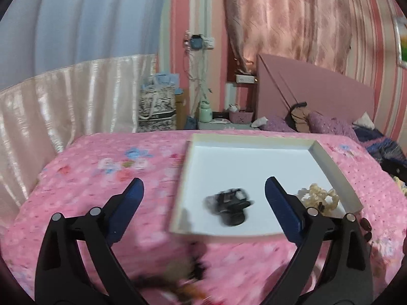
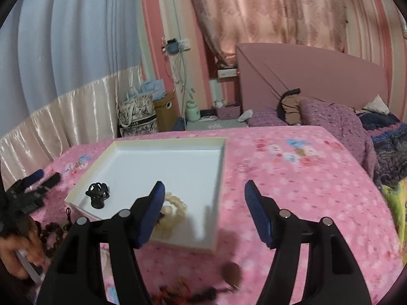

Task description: Organize jewelry

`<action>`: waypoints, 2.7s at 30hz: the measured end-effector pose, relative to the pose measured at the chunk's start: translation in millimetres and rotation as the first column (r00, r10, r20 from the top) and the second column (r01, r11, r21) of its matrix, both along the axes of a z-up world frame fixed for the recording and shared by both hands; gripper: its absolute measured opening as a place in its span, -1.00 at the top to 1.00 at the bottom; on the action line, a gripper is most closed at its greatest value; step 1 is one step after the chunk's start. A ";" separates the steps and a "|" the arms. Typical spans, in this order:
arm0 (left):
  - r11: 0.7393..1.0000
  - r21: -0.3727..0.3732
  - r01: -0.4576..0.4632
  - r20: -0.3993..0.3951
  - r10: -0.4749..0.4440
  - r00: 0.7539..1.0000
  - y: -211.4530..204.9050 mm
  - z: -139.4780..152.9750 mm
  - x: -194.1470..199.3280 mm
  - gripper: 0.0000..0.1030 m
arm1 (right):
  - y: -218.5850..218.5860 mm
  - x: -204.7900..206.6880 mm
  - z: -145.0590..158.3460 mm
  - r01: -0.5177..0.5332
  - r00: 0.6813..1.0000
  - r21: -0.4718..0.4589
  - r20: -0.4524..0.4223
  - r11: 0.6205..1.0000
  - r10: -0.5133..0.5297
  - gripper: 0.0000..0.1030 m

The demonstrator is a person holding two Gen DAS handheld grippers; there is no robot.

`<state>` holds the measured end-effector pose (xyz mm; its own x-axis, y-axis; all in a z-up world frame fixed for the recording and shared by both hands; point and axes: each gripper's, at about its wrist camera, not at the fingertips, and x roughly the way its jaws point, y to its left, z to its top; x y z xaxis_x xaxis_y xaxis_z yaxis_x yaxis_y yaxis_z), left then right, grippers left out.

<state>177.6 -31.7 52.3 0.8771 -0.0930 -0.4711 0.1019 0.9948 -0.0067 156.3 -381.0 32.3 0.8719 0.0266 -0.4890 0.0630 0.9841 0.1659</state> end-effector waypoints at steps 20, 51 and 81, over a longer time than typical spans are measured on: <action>0.998 -0.006 -0.055 -0.075 0.054 0.996 97.9 -61.7 -72.2 -0.89 | 55.4 -46.8 -71.3 -0.049 0.985 -0.027 -0.169 0.998 0.044 0.30; 0.979 0.058 0.193 -0.247 -0.174 0.953 -14.2 -79.8 -64.8 0.03 | 52.1 -54.0 -77.0 -0.007 0.994 -0.010 -0.110 1.000 0.006 0.93; 0.978 -0.068 0.198 -0.087 -0.204 0.975 9.4 8.8 -48.5 0.91 | 50.9 -55.9 -0.1 -0.098 0.990 0.087 0.107 0.991 0.089 0.93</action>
<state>129.1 -22.3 61.1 0.7902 -0.2926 -0.5386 0.2959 0.9516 -0.0829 100.3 -330.0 32.2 0.9090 0.1511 -0.3885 -0.0507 0.9651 0.2569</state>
